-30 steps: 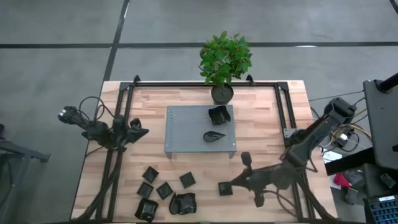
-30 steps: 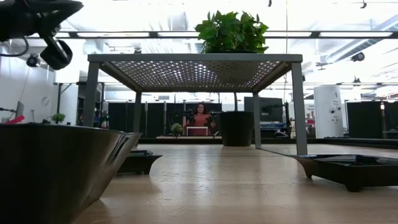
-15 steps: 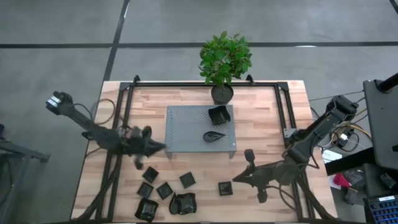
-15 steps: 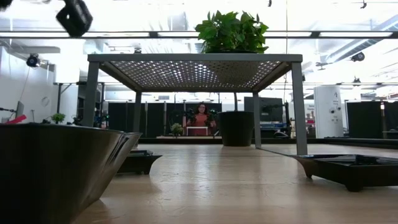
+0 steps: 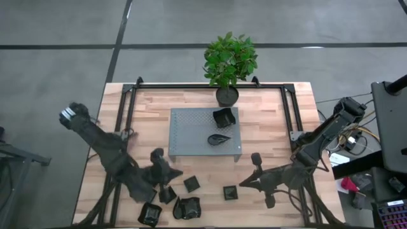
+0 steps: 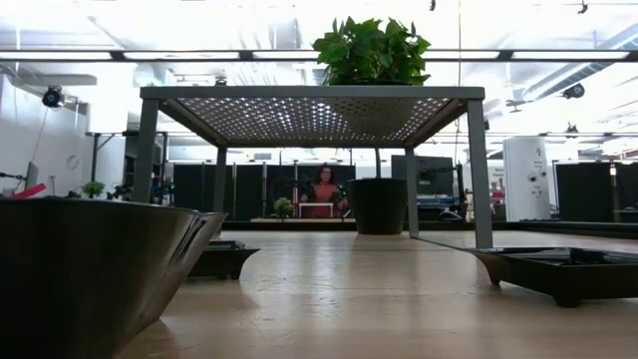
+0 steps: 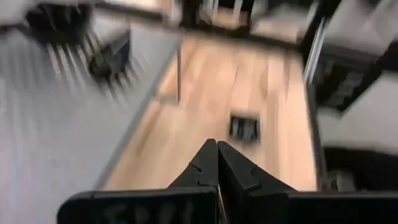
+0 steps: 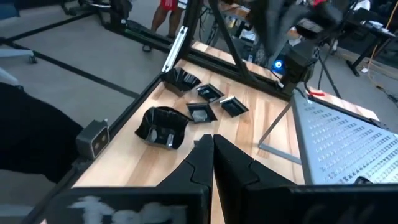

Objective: Pick & Place Mini shaped plates
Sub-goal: Stack the black drop-shaped plate on the black drop-shaped plates on the shelf

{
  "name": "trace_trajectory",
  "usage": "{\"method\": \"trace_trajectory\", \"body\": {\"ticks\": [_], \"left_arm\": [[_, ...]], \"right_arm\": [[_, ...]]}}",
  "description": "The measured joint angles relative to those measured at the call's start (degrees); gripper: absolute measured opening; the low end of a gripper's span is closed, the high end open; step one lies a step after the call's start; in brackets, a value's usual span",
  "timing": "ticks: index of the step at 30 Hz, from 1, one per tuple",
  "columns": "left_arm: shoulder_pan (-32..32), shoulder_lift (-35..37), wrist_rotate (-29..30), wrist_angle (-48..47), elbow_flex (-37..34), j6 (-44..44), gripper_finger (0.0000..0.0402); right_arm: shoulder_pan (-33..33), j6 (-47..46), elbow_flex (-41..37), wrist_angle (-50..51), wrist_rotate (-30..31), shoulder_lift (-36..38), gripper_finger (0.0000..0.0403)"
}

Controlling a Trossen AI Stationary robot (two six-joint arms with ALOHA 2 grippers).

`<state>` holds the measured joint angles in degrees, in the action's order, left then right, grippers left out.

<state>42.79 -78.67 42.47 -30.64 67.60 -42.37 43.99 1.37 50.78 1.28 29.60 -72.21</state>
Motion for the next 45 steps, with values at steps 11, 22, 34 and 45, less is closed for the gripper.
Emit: {"method": "trace_trajectory", "body": {"ticks": [11,22,34,45], "left_arm": [[8.2,-21.3,-2.4,-16.5,21.4,-10.5,0.0088],[10.1,-35.7,-19.4,-18.3,28.0,-17.9,0.0096],[10.4,-41.8,-23.2,-17.1,29.5,-23.7,0.0076],[10.4,-45.7,-20.7,-15.3,29.5,-23.5,0.0076]], "right_arm": [[0.0,0.6,0.0,0.1,0.0,0.1,0.0008],[0.0,-0.6,-0.2,0.1,0.0,0.0,0.0008],[-0.1,2.5,-0.2,-0.2,0.1,0.0,0.0008],[-0.2,4.5,0.2,-0.6,0.1,0.0,0.0008]]}}
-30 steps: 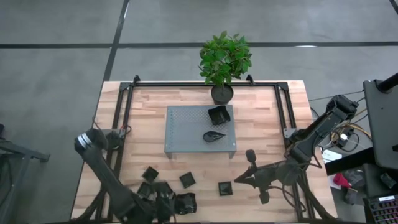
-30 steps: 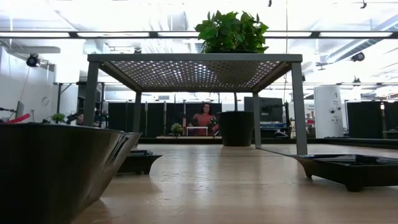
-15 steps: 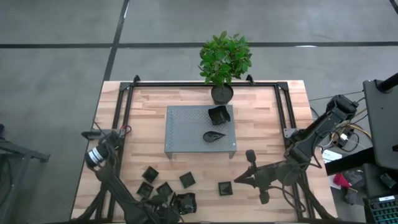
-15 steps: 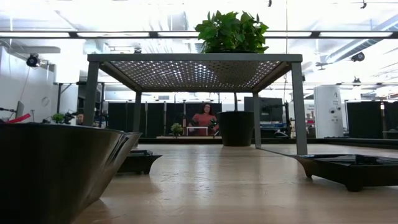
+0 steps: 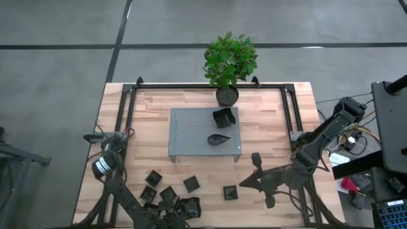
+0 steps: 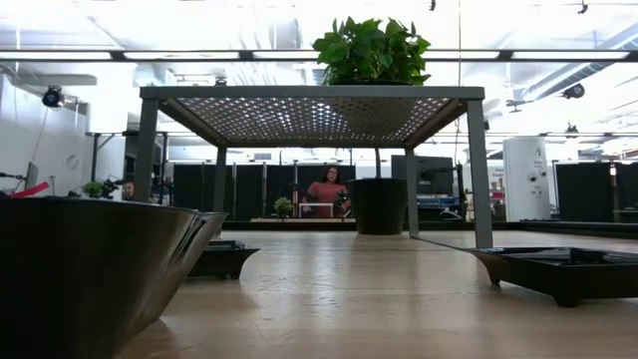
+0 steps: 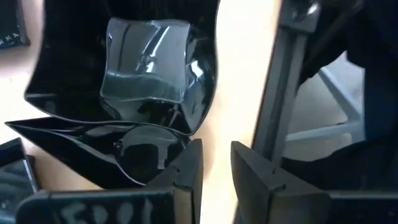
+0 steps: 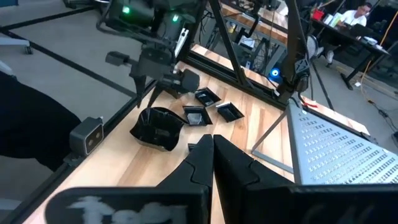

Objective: Pick & Place Mini shaped plates
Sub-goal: Stack the black drop-shaped plate on the black drop-shaped plates on the shelf

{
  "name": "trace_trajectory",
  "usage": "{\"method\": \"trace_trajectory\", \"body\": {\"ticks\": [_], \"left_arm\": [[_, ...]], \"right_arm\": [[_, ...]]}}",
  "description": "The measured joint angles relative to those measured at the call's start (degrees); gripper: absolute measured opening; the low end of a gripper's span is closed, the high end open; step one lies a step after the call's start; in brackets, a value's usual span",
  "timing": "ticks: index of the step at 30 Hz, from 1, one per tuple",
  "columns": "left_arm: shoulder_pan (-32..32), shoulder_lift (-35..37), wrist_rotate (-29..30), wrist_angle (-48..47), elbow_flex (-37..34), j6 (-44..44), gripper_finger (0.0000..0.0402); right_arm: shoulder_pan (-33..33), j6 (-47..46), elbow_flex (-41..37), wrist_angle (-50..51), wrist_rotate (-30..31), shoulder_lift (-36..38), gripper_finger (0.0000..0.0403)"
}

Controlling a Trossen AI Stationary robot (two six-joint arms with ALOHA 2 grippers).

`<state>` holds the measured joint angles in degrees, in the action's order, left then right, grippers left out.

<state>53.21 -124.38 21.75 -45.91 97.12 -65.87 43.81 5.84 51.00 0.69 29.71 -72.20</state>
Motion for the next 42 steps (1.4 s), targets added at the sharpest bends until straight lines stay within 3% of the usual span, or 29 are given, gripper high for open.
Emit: {"method": "trace_trajectory", "body": {"ticks": [12,17,24,42], "left_arm": [[-0.1,-1.1,1.8,-0.3,0.4,1.0,0.0076],[-0.1,-1.0,-0.5,-0.8,1.7,1.2,0.0076],[0.1,-0.9,-7.5,-10.3,5.4,1.0,0.0076],[0.1,-0.8,-6.8,-9.0,3.0,1.3,0.0076]], "right_arm": [[0.0,0.8,0.0,-0.2,0.0,0.0,0.0008],[0.0,0.4,0.0,-0.2,-0.1,0.0,0.0008],[0.0,0.2,0.0,-0.2,-0.1,0.0,0.0008],[0.0,0.2,0.0,-0.2,-0.1,0.0,0.0008]]}}
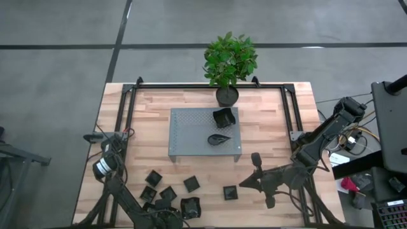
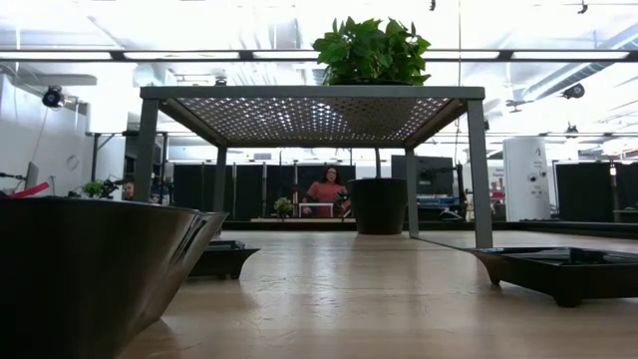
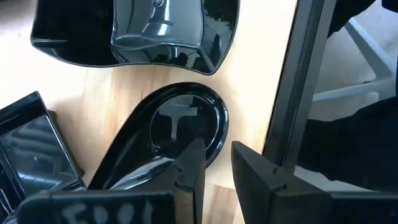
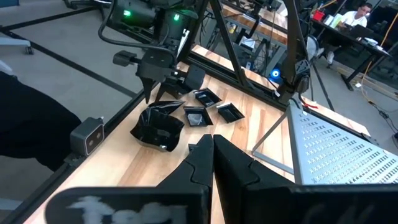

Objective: Pick & Place Mini shaped plates
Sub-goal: Stack the black drop-shaped plate on the black drop-shaped plates on the shelf

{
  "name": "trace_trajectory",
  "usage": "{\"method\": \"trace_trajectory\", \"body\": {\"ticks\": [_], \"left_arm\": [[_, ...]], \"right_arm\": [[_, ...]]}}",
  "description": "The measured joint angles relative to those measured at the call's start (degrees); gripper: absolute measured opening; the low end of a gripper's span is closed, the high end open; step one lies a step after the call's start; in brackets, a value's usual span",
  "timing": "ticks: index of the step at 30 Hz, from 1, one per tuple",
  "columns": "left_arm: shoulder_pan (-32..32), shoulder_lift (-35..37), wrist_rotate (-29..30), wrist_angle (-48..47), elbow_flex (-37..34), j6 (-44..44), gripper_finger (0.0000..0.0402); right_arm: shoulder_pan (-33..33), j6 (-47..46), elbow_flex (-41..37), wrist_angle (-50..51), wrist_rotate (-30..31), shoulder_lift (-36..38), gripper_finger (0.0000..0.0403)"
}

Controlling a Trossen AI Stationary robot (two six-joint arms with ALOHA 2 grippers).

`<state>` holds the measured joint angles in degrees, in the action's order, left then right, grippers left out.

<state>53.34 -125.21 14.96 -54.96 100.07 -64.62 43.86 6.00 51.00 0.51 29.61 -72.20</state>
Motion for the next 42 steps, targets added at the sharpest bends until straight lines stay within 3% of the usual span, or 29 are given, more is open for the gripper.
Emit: {"method": "trace_trajectory", "body": {"ticks": [8,13,19,28,36,42], "left_arm": [[0.0,0.0,0.0,2.6,-0.4,2.3,0.0076],[0.0,0.0,-0.4,4.6,-2.1,10.6,0.0076],[-0.1,0.0,-0.2,4.7,-2.5,11.7,0.0075],[-0.1,0.1,0.1,4.0,-2.5,12.5,0.0007],[-0.2,0.7,-0.7,3.0,-2.3,14.1,0.0001],[-0.4,5.2,-0.8,2.0,-2.3,14.2,0.0000]], "right_arm": [[0.0,0.0,0.0,0.0,0.0,0.0,0.0008],[0.0,0.0,0.0,0.0,0.0,0.0,0.0008],[0.0,0.0,0.0,0.0,0.0,0.0,0.0008],[0.0,0.0,0.0,0.0,0.0,0.0,0.0008],[0.0,0.0,0.0,0.0,0.0,0.0,0.0008],[0.0,0.3,0.0,0.0,0.0,0.0,0.0008]]}}
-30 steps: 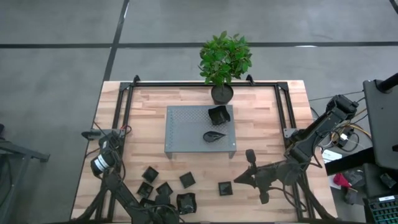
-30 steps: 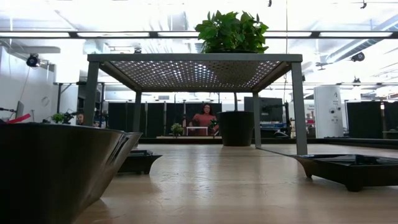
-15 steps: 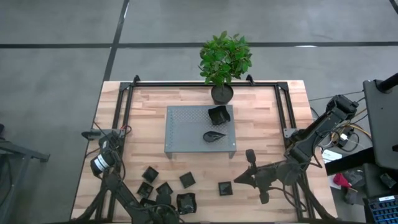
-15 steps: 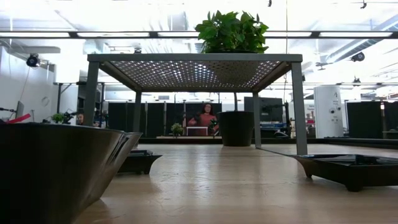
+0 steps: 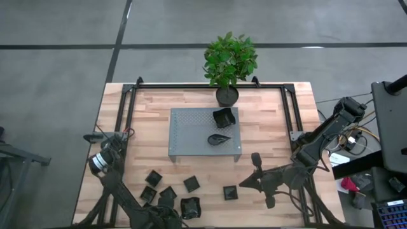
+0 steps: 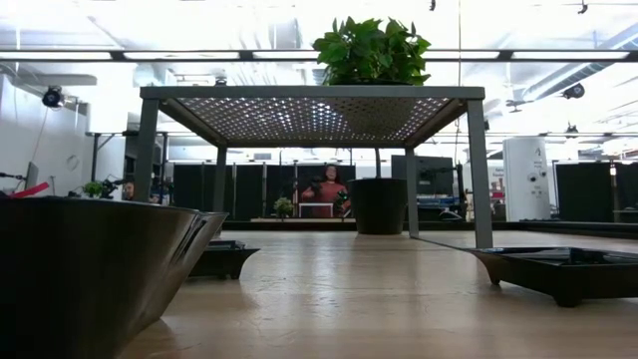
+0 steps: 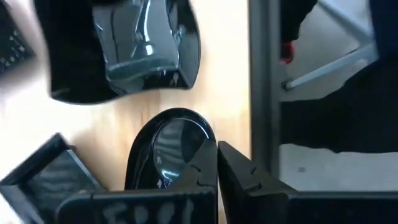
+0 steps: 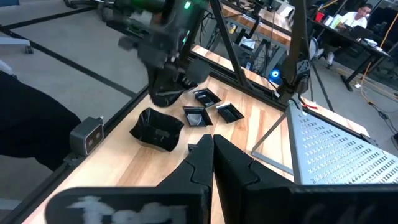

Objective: Pick & Place Mini shaped plates
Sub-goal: Stack the black drop-shaped plate on the black drop-shaped plates on the shelf

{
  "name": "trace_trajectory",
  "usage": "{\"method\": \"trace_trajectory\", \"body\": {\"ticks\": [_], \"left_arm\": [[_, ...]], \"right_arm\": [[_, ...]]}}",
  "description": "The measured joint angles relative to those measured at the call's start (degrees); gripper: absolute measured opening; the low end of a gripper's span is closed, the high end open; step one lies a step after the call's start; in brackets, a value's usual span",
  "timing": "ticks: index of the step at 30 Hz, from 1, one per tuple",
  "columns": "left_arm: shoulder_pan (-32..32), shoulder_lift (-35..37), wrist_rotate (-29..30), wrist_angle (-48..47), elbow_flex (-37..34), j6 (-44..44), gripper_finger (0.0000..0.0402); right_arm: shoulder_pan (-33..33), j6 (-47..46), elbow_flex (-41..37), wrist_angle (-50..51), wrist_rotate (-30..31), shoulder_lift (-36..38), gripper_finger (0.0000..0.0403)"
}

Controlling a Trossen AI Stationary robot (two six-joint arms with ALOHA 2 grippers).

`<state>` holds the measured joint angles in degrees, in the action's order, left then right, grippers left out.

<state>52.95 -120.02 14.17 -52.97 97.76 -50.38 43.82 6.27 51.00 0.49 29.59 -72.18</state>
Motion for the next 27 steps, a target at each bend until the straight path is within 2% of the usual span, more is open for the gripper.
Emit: {"method": "trace_trajectory", "body": {"ticks": [3,8,12,15,17,21,27], "left_arm": [[0.0,3.1,1.9,0.1,0.0,1.0,0.0000],[-0.3,9.4,9.2,1.8,0.0,7.2,0.0000],[-0.8,14.6,15.2,10.3,-0.7,17.8,0.0000],[-1.7,17.7,15.7,20.6,-1.7,28.6,0.0000],[-2.4,19.1,14.0,27.9,-2.9,34.3,0.0000],[-4.1,21.3,5.9,41.1,-6.2,42.6,0.0000],[-8.5,21.7,-5.6,54.2,-12.3,48.0,0.0000]], "right_arm": [[0.0,0.1,0.0,0.0,-0.3,0.0,0.0008],[0.0,1.5,-0.3,-0.1,-6.0,0.0,0.0008],[0.0,4.6,-1.3,-6.0,-10.9,0.0,0.0008],[0.0,6.8,-2.5,-12.1,-14.9,-0.4,0.0009],[0.0,8.2,-2.7,-13.4,-16.2,-1.1,0.0013],[0.0,8.8,-2.7,-17.4,-16.4,-3.5,0.0043],[0.0,12.4,-2.7,-26.9,-16.4,-8.6,0.0111]]}}
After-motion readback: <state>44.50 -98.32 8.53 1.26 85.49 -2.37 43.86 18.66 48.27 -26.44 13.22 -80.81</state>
